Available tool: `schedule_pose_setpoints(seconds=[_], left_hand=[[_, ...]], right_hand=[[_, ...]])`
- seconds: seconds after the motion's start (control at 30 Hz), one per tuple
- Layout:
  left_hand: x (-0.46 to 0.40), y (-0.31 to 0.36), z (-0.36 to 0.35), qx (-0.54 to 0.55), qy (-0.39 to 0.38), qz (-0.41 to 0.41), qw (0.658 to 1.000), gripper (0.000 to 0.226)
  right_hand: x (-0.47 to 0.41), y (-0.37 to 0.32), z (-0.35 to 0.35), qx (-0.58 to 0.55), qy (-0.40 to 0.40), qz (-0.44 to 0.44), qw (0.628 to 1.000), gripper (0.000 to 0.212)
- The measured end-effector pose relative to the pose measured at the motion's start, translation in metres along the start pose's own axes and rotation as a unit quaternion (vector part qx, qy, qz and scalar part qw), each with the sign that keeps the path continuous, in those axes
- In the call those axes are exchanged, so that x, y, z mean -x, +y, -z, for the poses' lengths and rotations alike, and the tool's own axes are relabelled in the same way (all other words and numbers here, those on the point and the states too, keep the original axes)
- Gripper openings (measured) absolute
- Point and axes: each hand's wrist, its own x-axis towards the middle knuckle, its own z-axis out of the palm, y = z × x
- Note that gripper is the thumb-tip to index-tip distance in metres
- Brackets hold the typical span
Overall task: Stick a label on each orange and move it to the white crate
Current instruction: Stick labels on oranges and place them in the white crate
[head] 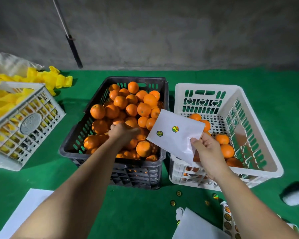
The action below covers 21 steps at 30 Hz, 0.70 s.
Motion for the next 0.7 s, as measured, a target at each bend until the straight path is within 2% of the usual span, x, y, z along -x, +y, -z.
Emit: schedule_pose_setpoints(seconds=[0.03,0.07,0.13,0.17,0.23,0.33,0.4,0.47,0.5,0.53,0.57,0.6,0.63,0.7], left_hand=[[0.013,0.003,0.003,0.133,-0.007,-0.051,0.99,0.071],[0.032,0.005,0.008,0.252,-0.039,-0.092,0.963,0.07],[0.068,0.006,0.014,0.398,-0.133,-0.146,0.896,0.073],[0.084,0.006,0.014,0.425,-0.171,-0.162,0.874,0.074],[0.11,0.002,0.01,0.443,-0.212,-0.179,0.853,0.072],[0.14,-0.011,-0.004,0.431,-0.241,-0.18,0.851,0.066],[0.154,-0.019,-0.011,0.433,-0.248,-0.171,0.85,0.065],[0.162,-0.026,-0.016,0.445,-0.24,-0.153,0.849,0.081],[0.165,-0.03,-0.018,0.452,-0.237,-0.144,0.848,0.081],[0.168,-0.033,-0.02,0.457,-0.234,-0.142,0.847,0.074],[0.173,-0.035,-0.021,0.459,-0.234,-0.141,0.845,0.066],[0.179,-0.037,-0.023,0.46,-0.235,-0.136,0.845,0.061],[0.183,-0.039,-0.025,0.463,-0.235,-0.131,0.845,0.061],[0.191,-0.043,-0.031,0.476,-0.249,-0.127,0.834,0.068]], right_hand=[[0.001,-0.001,0.0,-0.001,-0.003,0.004,1.0,0.03],[0.002,-0.001,0.0,-0.003,-0.013,0.006,1.0,0.03],[0.007,-0.003,0.001,-0.016,-0.032,0.007,0.999,0.033],[0.012,-0.006,0.002,-0.028,-0.035,0.006,0.999,0.034],[0.023,-0.011,0.002,-0.067,-0.042,-0.008,0.997,0.033],[0.049,-0.02,0.001,-0.107,-0.074,-0.016,0.991,0.029],[0.064,-0.026,0.002,-0.075,-0.082,0.0,0.994,0.027],[0.076,-0.035,0.005,0.014,-0.061,0.044,0.997,0.021],[0.082,-0.039,0.008,0.073,-0.039,0.074,0.994,0.027],[0.087,-0.044,0.011,0.159,0.005,0.115,0.98,0.038],[0.093,-0.05,0.013,0.267,0.058,0.171,0.947,0.047],[0.1,-0.056,0.015,0.362,0.095,0.235,0.897,0.049],[0.108,-0.062,0.015,0.427,0.1,0.288,0.851,0.045],[0.122,-0.07,0.016,0.487,0.059,0.336,0.804,0.031]])
